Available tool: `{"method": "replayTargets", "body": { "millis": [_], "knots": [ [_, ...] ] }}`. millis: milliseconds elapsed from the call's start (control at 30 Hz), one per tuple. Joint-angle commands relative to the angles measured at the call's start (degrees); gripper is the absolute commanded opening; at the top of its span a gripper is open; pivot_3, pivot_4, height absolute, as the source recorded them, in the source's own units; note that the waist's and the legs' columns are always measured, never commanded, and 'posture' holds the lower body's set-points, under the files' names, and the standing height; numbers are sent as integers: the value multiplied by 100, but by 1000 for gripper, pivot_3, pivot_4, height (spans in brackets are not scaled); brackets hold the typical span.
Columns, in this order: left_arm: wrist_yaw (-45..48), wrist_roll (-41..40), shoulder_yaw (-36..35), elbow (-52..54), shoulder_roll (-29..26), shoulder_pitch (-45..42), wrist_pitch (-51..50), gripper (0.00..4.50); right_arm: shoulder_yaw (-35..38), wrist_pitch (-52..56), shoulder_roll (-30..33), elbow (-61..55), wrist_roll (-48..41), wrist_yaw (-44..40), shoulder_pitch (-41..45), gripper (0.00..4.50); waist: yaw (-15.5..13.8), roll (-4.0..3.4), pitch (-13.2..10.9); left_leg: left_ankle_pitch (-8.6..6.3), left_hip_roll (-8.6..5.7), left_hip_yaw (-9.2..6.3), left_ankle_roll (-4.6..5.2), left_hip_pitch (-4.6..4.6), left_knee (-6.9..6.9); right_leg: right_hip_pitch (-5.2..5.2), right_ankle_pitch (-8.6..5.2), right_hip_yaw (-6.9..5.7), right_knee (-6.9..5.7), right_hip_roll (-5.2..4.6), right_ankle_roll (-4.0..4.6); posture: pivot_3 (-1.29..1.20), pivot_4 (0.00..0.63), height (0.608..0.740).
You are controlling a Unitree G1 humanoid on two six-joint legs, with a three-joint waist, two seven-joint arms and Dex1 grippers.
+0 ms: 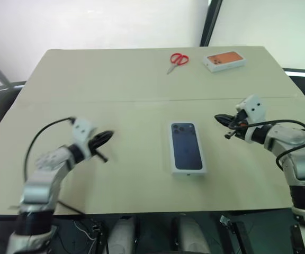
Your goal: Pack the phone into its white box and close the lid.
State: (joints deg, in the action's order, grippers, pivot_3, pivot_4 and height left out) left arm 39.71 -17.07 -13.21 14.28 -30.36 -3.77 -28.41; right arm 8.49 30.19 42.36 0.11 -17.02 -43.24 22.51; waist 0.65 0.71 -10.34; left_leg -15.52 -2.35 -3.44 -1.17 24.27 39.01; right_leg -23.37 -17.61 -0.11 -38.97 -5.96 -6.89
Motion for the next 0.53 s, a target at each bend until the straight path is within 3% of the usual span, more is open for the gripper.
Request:
{"method": "replayTargets", "body": {
  "millis": [33,533],
  "knots": [
    [-172,-299,-328,477,29,161,27,0,143,-314,53,260,-132,-260,335,4,-24,-2,-1,0,0,-1,-1,0,1,1,0,-1,-1,0,0,0,150,697],
    [-562,-488,-478,863,34,664,126,0,-163,-492,-115,682,-233,-952,792,4,-4,-3,-1,-1,-1,0,0,1,2,1,0,-1,1,-4,0,0,150,697]
  ]
}}
